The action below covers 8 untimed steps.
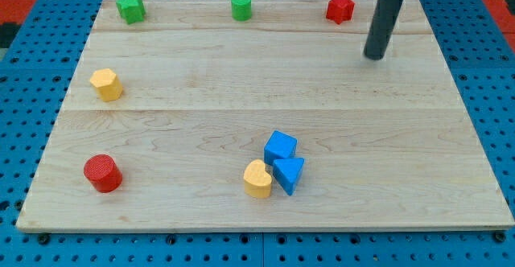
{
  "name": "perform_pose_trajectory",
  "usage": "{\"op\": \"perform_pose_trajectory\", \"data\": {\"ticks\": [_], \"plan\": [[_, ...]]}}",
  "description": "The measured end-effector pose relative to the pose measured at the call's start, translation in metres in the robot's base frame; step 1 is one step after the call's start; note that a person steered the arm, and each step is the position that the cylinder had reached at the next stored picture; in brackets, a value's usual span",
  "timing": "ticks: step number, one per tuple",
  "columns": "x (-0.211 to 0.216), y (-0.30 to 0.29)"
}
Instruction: Push the red star vertical to the yellow heart
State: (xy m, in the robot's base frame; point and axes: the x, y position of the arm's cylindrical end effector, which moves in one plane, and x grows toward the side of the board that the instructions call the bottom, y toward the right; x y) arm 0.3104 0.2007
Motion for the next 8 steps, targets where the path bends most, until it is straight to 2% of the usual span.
{"op": "perform_pose_trajectory", "data": {"ticks": [2,3,4,5,6,8], "plan": [[-0.099,0.011],[-0.11,-0.061],[-0.087,-0.144],[-0.034,-0.198],[0.019,-0.229],[0.031,-0.24]]}}
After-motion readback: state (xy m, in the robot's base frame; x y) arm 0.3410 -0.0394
